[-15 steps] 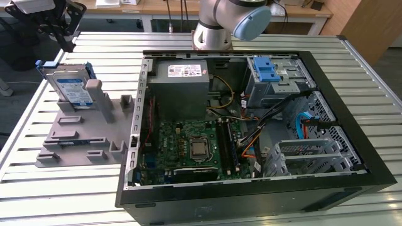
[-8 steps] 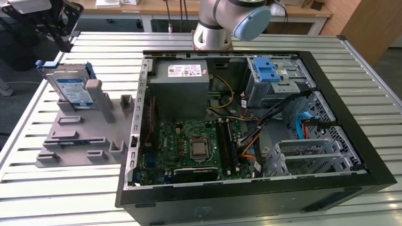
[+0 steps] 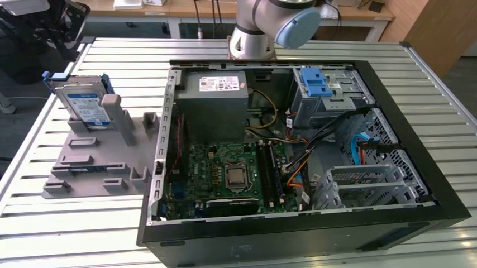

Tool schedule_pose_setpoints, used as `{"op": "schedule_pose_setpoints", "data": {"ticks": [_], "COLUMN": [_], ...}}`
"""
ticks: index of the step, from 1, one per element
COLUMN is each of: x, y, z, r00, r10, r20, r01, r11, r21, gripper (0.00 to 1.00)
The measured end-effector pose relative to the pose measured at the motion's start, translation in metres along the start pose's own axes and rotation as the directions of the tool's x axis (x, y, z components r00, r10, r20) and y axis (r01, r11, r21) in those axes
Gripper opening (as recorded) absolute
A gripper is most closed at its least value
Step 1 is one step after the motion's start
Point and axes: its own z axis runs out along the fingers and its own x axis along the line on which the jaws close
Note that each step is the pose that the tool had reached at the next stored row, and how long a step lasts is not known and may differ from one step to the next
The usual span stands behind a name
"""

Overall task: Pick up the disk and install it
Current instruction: 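Reach for the disk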

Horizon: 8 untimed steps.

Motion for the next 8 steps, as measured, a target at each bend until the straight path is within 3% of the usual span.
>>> {"op": "schedule_pose_setpoints", "data": {"ticks": [8], "x": [0.0208], "y": [-0.0016], "z": [0.0036], "r00": [1.0000], "r10": [0.000], "r20": [0.0000], "r01": [0.000], "r11": [1.0000], "r21": [0.0000], "gripper": [0.11]}}
